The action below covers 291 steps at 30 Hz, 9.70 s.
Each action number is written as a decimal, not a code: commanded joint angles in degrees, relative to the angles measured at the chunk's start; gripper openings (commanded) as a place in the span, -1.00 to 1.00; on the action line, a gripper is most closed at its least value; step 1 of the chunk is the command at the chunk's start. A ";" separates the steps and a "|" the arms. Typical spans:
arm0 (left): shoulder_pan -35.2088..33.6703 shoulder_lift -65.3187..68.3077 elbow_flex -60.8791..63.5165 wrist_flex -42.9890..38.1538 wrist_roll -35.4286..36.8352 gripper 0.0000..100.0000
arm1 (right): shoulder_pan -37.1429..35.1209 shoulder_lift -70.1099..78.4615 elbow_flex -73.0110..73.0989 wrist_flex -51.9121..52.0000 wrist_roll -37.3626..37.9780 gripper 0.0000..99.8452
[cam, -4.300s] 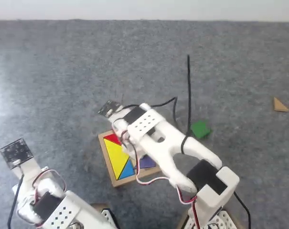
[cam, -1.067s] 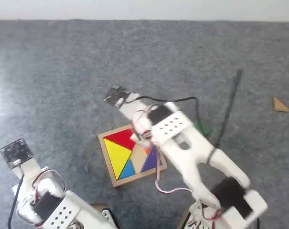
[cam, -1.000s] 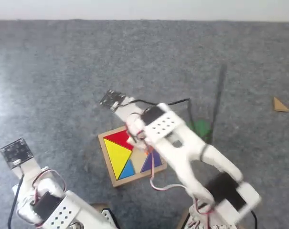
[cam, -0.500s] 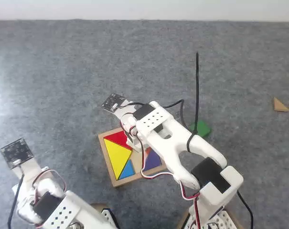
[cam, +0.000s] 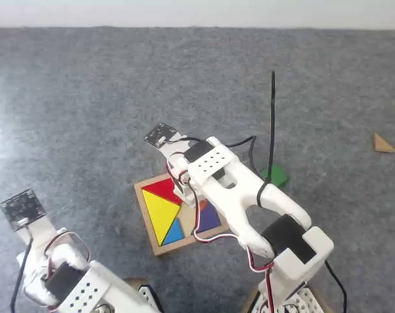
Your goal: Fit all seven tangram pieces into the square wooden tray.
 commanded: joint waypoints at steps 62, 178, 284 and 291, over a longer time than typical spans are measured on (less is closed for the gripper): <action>1.14 -1.05 -1.27 0.09 -0.18 -0.97 | 10.95 -25.19 12.57 5.67 1.05 -0.85; 1.23 -1.05 -1.19 0.00 -0.18 -0.97 | -12.53 -7.69 10.64 -5.76 1.49 -0.85; 0.97 -1.05 -1.19 0.18 -0.18 -0.97 | -17.45 -1.63 7.03 -4.26 15.74 -0.41; 0.97 -1.05 -1.19 0.18 -0.18 -0.97 | -17.27 -0.57 5.63 -2.07 18.46 -0.41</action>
